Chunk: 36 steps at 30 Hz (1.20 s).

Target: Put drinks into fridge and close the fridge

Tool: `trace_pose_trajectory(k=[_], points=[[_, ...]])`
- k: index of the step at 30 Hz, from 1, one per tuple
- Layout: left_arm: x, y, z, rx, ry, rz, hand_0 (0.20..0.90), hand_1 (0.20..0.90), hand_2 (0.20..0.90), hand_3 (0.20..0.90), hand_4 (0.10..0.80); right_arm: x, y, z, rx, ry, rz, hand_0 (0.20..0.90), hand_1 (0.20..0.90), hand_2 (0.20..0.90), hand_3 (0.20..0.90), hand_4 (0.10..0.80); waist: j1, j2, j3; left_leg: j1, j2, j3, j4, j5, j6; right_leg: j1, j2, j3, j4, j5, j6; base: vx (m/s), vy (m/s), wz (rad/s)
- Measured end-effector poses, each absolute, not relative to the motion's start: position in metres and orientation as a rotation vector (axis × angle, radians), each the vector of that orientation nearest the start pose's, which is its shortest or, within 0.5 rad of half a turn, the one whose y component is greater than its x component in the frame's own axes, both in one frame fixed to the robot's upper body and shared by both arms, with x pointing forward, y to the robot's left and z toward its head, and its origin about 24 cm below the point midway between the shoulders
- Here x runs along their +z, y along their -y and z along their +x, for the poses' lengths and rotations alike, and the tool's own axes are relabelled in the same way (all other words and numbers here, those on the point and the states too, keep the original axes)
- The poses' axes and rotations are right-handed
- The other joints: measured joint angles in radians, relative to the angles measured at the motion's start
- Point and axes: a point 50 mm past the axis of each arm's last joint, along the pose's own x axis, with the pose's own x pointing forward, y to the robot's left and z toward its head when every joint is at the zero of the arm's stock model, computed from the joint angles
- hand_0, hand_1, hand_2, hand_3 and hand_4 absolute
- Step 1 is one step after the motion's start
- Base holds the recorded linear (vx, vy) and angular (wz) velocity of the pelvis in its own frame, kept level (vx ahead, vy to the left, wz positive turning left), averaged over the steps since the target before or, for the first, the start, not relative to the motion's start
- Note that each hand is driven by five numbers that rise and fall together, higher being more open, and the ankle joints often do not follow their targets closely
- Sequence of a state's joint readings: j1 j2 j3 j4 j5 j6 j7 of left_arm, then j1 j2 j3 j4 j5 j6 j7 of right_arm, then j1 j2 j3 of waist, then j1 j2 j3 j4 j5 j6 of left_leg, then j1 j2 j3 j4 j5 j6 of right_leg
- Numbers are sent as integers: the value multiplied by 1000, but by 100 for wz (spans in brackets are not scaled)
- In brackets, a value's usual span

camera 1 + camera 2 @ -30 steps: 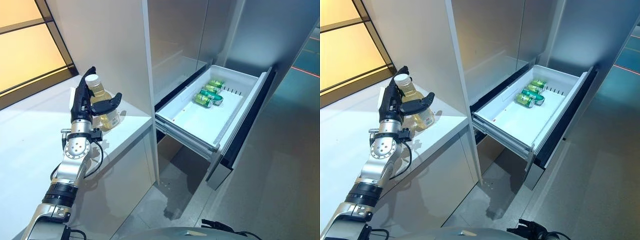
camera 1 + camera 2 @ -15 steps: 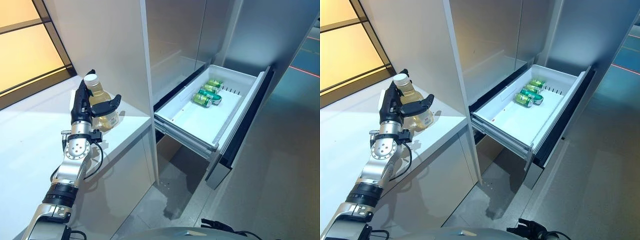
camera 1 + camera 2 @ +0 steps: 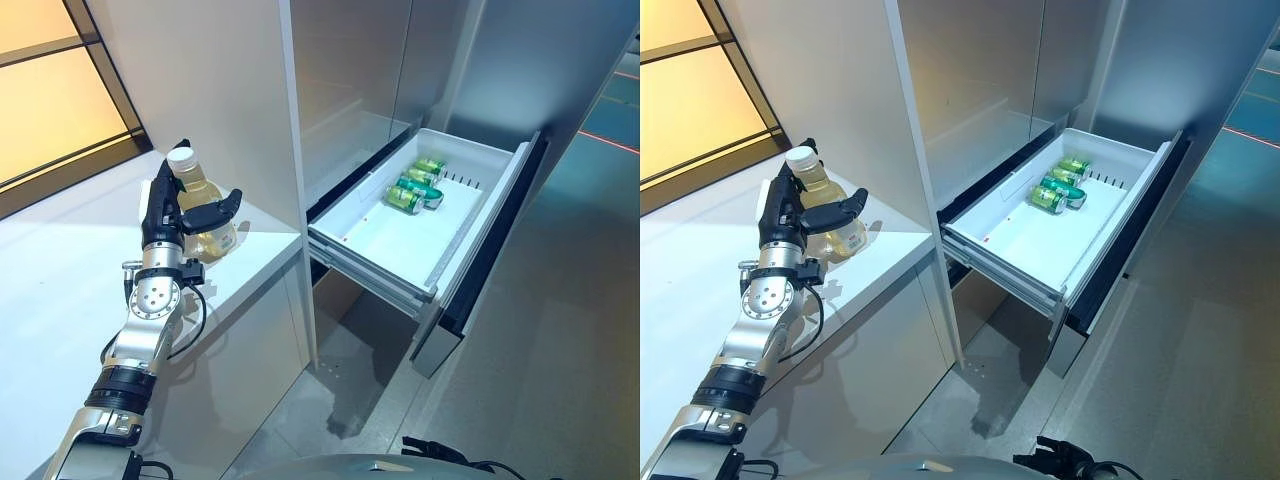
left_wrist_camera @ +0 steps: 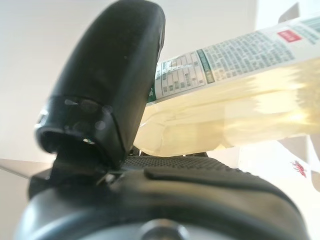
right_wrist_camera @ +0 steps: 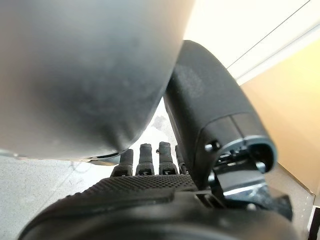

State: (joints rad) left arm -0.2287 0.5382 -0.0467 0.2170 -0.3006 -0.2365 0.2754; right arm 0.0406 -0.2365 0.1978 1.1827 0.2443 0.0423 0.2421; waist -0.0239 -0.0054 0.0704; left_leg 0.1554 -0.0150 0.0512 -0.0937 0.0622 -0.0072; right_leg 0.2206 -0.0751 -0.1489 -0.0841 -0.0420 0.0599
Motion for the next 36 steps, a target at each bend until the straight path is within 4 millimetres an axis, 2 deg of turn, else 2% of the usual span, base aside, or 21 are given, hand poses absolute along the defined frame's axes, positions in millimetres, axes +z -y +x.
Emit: trace_pose_trajectory(k=[23, 33, 34, 35, 36], points=[[105, -254, 292, 258, 250, 203, 900, 900, 900, 900, 800, -165, 214, 77, 83, -1269, 54, 900, 900, 900, 900, 800, 0, 1, 1, 2, 0, 7, 0, 0, 0, 1, 0, 3, 0, 0, 0, 0, 0, 0], [93, -251, 293, 262, 196, 80, 900, 900, 900, 900, 800, -165, 214, 78, 83, -1271, 54, 900, 900, 900, 900, 800, -1, 1, 2, 3, -1, 7, 0, 0, 0, 1, 0, 4, 0, 0, 0, 0, 0, 0], [92, -251, 293, 262, 191, 79, 822, 822, 822, 809, 709, -165, 214, 78, 83, -1271, 55, 900, 900, 900, 900, 800, -1, 1, 2, 3, -1, 7, 0, 0, 0, 1, 0, 4, 0, 0, 0, 0, 0, 0], [90, -251, 293, 262, 183, 74, 481, 481, 481, 411, 311, -165, 214, 78, 84, -1270, 55, 900, 900, 900, 900, 800, -1, 1, 2, 4, 0, 8, 0, 0, 0, 2, 0, 4, 0, 0, 0, 0, 0, 0], [89, -251, 293, 262, 181, 71, 396, 396, 396, 313, 213, -165, 214, 78, 84, -1270, 55, 900, 900, 900, 900, 800, -1, 1, 2, 4, 0, 8, 0, 0, 0, 2, 0, 4, 0, 0, 0, 0, 0, 0]])
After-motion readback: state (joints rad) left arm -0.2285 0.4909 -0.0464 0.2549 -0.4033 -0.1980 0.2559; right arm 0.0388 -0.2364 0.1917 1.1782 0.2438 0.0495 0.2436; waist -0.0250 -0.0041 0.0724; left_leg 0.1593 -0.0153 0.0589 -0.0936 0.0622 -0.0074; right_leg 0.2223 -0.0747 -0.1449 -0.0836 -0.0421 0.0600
